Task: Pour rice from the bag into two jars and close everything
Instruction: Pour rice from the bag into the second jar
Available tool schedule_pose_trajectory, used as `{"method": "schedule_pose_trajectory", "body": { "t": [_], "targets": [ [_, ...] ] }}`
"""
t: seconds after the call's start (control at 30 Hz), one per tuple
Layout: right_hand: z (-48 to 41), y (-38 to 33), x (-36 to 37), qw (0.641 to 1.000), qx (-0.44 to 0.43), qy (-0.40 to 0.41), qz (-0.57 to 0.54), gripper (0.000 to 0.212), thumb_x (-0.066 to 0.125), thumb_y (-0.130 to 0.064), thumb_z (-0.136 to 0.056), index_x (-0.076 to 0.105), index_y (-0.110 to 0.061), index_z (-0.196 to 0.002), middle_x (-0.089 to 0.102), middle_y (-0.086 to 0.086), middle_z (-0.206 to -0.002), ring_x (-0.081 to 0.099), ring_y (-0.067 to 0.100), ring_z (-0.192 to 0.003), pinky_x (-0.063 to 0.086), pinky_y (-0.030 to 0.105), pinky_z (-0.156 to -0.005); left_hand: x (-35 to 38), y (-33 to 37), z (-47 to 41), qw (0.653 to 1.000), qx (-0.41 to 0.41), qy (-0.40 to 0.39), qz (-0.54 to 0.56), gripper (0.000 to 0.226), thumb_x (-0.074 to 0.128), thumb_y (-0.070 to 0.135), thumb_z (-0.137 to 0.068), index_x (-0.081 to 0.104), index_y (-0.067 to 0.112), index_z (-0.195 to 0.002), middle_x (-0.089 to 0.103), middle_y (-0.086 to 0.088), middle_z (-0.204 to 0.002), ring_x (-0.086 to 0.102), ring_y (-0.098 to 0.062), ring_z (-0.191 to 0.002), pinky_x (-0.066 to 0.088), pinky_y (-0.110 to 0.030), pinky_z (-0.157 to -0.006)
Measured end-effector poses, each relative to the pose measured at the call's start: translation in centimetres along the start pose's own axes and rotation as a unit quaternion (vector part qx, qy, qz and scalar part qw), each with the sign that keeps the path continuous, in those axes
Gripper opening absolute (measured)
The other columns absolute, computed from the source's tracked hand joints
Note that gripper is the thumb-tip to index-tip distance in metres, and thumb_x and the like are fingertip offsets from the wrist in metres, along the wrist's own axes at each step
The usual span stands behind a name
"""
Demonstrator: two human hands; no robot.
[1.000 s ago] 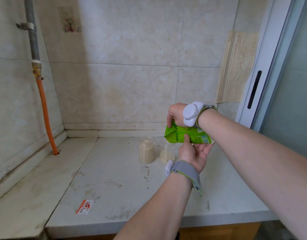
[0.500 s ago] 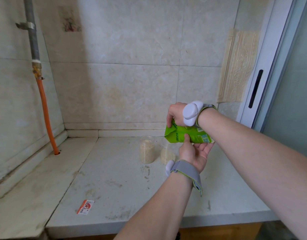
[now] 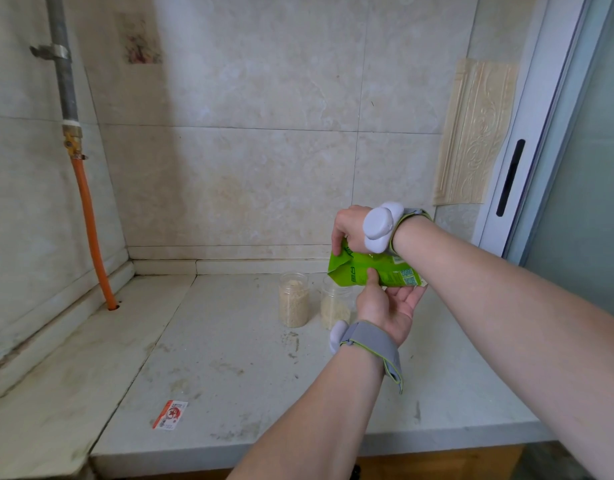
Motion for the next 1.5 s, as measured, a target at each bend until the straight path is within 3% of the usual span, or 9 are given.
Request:
{"method": "schedule_pose_trajectory", "body": {
  "t": [0.43, 0.6, 0.93, 1.1, 1.5],
  "targets": [
    [-0.03, 0.05, -0.15, 1.000, 0.004, -0.003, 0.001, 0.048, 0.044, 0.005, -0.083, 0.073, -0.025, -0.107, 0.069, 0.007, -0.112, 0.066, 0.026, -0.093, 0.044, 0.023, -0.066, 0.21, -0.04, 0.08, 1.000, -0.002, -0.007, 0.001, 0.040, 0.037, 0.034, -0.102, 0.056, 0.001, -0.092, 0.071, -0.017, -0.067, 0.071, -0.030, -0.056, 0.057, -0.044, -0.049],
    [0.18, -0.09, -0.15, 1.000, 0.008, -0.008, 0.012, 0.048, 0.045, 0.004, -0.083, 0.073, -0.026, -0.108, 0.070, 0.006, -0.109, 0.056, 0.019, -0.078, 0.041, 0.023, -0.064, 0.18, -0.11, 0.16, 1.000, -0.004, -0.006, 0.003, 0.040, 0.037, 0.034, -0.102, 0.056, 0.001, -0.092, 0.071, -0.017, -0.068, 0.071, -0.029, -0.056, 0.058, -0.042, -0.049],
    [-0.05, -0.13, -0.13, 1.000, 0.008, -0.002, 0.017, 0.048, 0.046, 0.002, -0.081, 0.074, -0.027, -0.105, 0.067, 0.003, -0.095, 0.055, 0.019, -0.077, 0.041, 0.022, -0.064, 0.38, -0.05, 0.36, 1.000, -0.003, -0.006, 0.006, 0.041, 0.036, 0.034, -0.102, 0.056, 0.001, -0.088, 0.071, -0.016, -0.066, 0.070, -0.028, -0.054, 0.057, -0.041, -0.048],
    [-0.04, -0.16, -0.12, 1.000, 0.006, 0.001, 0.012, 0.048, 0.046, 0.003, -0.080, 0.074, -0.028, -0.104, 0.071, 0.004, -0.105, 0.059, 0.022, -0.080, 0.043, 0.023, -0.065, 0.42, -0.08, 0.37, 1.000, -0.003, -0.006, 0.008, 0.041, 0.036, 0.034, -0.102, 0.056, 0.001, -0.088, 0.071, -0.017, -0.066, 0.070, -0.028, -0.054, 0.057, -0.041, -0.047],
    [-0.21, -0.20, 0.08, 1.000, 0.000, -0.001, 0.013, 0.048, 0.046, 0.003, -0.079, 0.074, -0.028, -0.104, 0.071, 0.005, -0.105, 0.059, 0.022, -0.080, 0.044, 0.023, -0.066, 0.47, -0.08, 0.56, 1.000, -0.001, -0.004, 0.006, 0.042, 0.036, 0.033, -0.102, 0.055, 0.000, -0.086, 0.070, -0.016, -0.063, 0.070, -0.027, -0.052, 0.057, -0.039, -0.045]
  ]
}}
Point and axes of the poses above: each hand's wrist, its own z-axis away from the middle knuckle, its own x-axis out of the palm, y = z × x, the point moved 1 cm from there along -z, towards the middle knuckle
